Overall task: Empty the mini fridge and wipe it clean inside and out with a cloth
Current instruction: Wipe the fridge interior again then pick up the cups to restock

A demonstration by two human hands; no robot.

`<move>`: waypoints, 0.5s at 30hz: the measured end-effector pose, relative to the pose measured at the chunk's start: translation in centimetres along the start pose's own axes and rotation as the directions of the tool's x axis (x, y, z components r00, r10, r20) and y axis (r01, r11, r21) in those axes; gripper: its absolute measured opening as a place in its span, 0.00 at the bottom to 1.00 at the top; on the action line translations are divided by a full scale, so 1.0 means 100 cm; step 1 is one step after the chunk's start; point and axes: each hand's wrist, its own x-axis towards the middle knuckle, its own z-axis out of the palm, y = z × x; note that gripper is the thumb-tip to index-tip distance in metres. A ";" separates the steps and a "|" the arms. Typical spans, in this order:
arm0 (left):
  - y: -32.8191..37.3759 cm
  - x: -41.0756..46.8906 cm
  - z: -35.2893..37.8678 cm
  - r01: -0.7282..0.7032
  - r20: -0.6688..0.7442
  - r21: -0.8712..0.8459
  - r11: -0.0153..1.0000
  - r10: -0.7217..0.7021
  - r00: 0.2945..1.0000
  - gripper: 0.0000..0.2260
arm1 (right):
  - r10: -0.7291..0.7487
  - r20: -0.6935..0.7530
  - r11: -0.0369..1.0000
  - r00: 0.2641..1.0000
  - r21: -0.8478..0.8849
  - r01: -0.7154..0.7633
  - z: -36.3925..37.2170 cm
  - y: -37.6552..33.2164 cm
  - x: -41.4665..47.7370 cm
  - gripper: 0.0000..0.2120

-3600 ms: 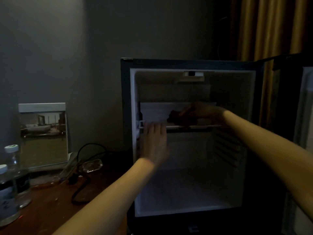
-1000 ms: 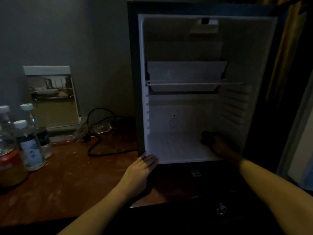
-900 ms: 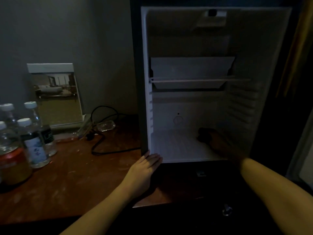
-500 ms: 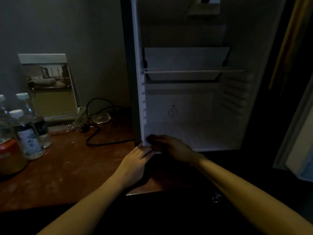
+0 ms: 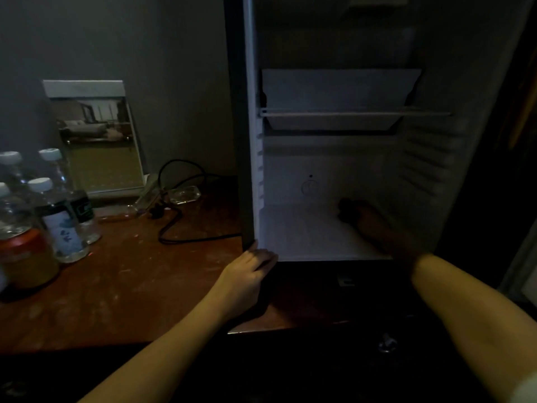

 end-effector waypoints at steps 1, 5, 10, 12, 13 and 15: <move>0.000 0.000 0.000 0.008 0.006 -0.018 1.000 -0.008 1.000 0.20 | -0.002 0.004 1.000 1.000 0.010 0.002 0.010 -0.012 0.007 0.23; -0.001 0.000 0.002 0.011 0.014 -0.068 0.998 -0.010 1.000 0.21 | -0.139 0.121 0.987 0.983 -0.057 0.147 0.055 -0.066 0.032 0.24; -0.002 0.000 0.000 0.003 0.013 -0.094 0.996 -0.002 1.000 0.20 | -0.323 0.165 0.927 0.932 -0.143 0.346 0.102 -0.123 0.022 0.17; -0.001 0.001 -0.002 0.004 0.015 -0.077 0.997 -0.003 1.000 0.20 | -0.356 0.177 0.920 0.918 -0.107 0.378 0.107 -0.129 0.011 0.17; 0.000 0.002 -0.003 0.007 0.018 -0.069 0.998 -0.005 1.000 0.20 | -0.376 0.182 0.913 0.909 -0.094 0.397 0.102 -0.130 0.003 0.17; 0.002 0.002 -0.006 0.020 0.034 -0.064 0.998 -0.018 0.999 0.19 | -0.404 0.192 0.903 0.894 -0.074 0.424 0.091 -0.126 -0.016 0.16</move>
